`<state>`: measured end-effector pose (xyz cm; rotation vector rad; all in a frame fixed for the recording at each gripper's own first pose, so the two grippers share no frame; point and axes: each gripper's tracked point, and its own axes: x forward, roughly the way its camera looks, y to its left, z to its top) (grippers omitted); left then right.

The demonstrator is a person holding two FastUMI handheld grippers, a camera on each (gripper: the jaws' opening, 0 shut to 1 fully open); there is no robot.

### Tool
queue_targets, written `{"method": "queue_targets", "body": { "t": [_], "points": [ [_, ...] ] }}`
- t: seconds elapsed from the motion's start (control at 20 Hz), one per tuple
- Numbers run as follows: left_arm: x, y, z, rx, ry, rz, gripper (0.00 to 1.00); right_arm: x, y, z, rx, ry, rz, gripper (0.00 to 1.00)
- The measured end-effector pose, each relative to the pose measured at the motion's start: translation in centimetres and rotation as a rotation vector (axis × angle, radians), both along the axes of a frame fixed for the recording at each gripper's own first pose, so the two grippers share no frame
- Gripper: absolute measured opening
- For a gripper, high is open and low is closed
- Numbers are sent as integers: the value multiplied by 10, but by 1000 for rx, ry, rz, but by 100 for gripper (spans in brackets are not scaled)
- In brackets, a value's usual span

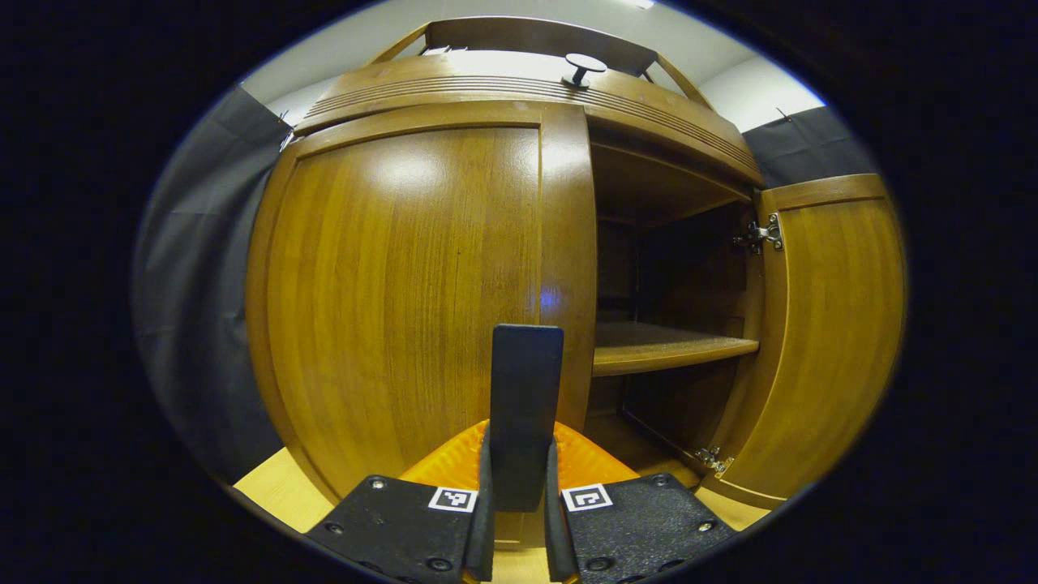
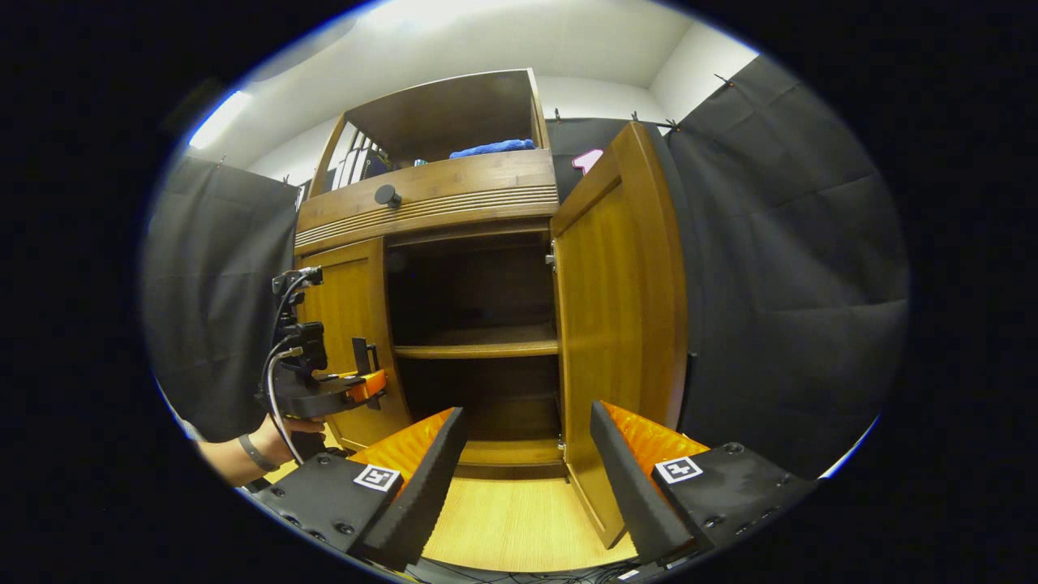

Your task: Open the right door of the double-door shoe cabinet with the right hand, and open the left door with the left hand.

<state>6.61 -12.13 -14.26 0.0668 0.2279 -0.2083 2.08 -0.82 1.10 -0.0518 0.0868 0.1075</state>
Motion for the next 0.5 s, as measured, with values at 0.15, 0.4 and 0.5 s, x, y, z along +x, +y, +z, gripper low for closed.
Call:
{"method": "queue_targets", "body": {
  "t": [0.15, 0.4, 0.5],
  "points": [
    [-24, 12, 7, -5, 6, 10, 26, 3, 8, -2, 19, -4, 18, 99],
    [-53, 33, 17, -18, 35, 35, 26, 7, 17, -11, 22, 13, 45, 99],
    [-66, 42, 18, -16, 31, 51, 25, 11, 18, -15, 14, 20, 49, 99]
  ]
}}
